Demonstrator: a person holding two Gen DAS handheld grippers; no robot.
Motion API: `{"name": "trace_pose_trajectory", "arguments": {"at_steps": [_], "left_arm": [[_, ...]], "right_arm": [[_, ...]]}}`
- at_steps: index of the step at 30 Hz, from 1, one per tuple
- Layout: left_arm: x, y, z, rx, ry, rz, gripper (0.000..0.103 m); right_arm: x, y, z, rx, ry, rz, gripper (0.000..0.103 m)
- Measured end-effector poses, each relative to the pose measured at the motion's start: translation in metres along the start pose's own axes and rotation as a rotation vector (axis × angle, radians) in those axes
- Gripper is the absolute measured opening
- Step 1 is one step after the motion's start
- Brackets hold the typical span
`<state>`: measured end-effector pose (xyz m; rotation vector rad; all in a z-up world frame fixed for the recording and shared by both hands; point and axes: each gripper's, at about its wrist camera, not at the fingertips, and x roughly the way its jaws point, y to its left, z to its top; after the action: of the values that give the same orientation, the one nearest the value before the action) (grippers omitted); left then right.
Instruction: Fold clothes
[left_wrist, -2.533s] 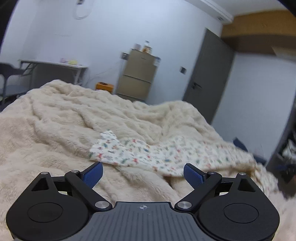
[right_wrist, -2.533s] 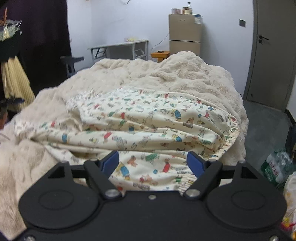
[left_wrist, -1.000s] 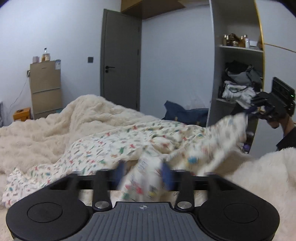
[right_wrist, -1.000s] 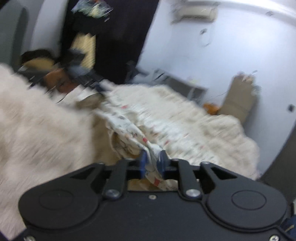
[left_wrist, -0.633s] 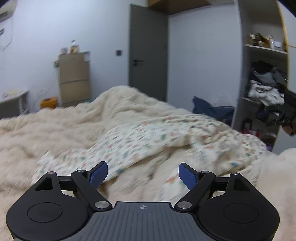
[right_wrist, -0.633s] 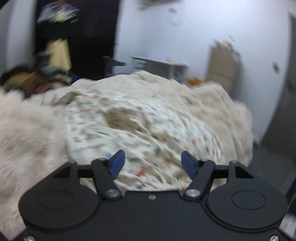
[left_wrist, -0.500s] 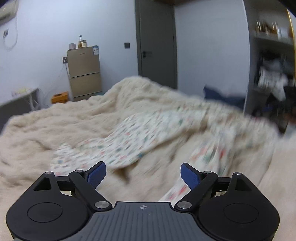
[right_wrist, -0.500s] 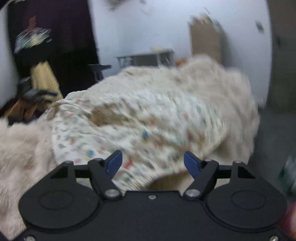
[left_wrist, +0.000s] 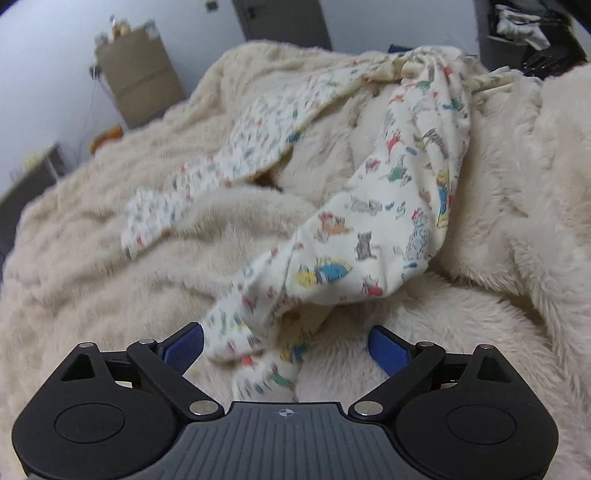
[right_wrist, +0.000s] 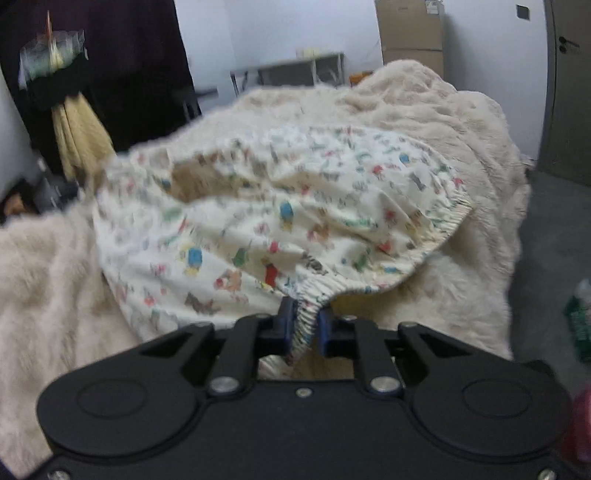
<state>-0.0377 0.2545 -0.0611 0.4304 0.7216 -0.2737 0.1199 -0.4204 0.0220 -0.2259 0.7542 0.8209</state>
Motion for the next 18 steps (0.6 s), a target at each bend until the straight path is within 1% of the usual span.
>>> {"name": "trace_pose_trajectory", "arguments": {"at_steps": [1,2,3,4,5,6,7,8,10,12,13,15,16,17,18], "left_arm": [[0.000,0.001,0.000,-0.011,-0.024,-0.018,0.073],[0.000,0.005,0.001,-0.032,-0.062,-0.056,0.063],[0.001,0.008,0.002,-0.047,-0.084,-0.082,0.042],[0.004,0.013,0.001,-0.077,-0.118,-0.121,0.025],[0.008,0.022,0.000,-0.122,-0.157,-0.162,0.016],[0.008,0.026,-0.001,-0.147,-0.170,-0.173,0.008],[0.005,0.036,-0.003,-0.207,-0.215,-0.198,0.007],[-0.003,0.044,-0.004,-0.256,-0.291,-0.220,0.007],[-0.021,0.061,-0.008,-0.366,-0.446,-0.257,0.006],[-0.039,0.088,-0.017,-0.560,-0.623,-0.251,0.005],[-0.046,0.099,-0.020,-0.657,-0.683,-0.220,0.005],[-0.043,0.113,-0.015,-0.844,-0.614,0.016,0.006],[-0.040,0.117,-0.011,-0.904,-0.560,0.136,0.012],[-0.030,0.113,-0.002,-0.870,-0.455,0.256,0.020],[-0.020,0.110,0.008,-0.833,-0.348,0.375,0.036]], "right_arm": [[0.000,0.005,0.002,-0.018,0.008,-0.026,0.031],[-0.002,0.009,0.006,-0.029,0.004,-0.055,0.038],[-0.006,0.013,0.011,-0.039,-0.008,-0.100,0.040],[-0.010,0.016,0.016,-0.041,-0.026,-0.142,0.042],[-0.013,0.018,0.020,-0.039,-0.041,-0.172,0.042],[-0.014,0.019,0.023,-0.034,-0.054,-0.192,0.042],[-0.016,0.021,0.027,-0.027,-0.073,-0.207,0.042],[-0.020,0.025,0.033,-0.026,-0.106,-0.204,0.043],[-0.022,0.037,0.041,-0.043,-0.160,-0.162,0.046],[-0.017,0.049,0.047,-0.067,-0.184,-0.128,0.046],[-0.009,0.056,0.051,-0.087,-0.183,-0.113,0.046],[0.005,0.069,0.057,-0.118,-0.170,-0.096,0.046],[0.012,0.073,0.059,-0.126,-0.158,-0.089,0.046],[0.022,0.077,0.059,-0.134,-0.138,-0.078,0.046],[0.030,0.081,0.059,-0.142,-0.117,-0.070,0.046]]}}
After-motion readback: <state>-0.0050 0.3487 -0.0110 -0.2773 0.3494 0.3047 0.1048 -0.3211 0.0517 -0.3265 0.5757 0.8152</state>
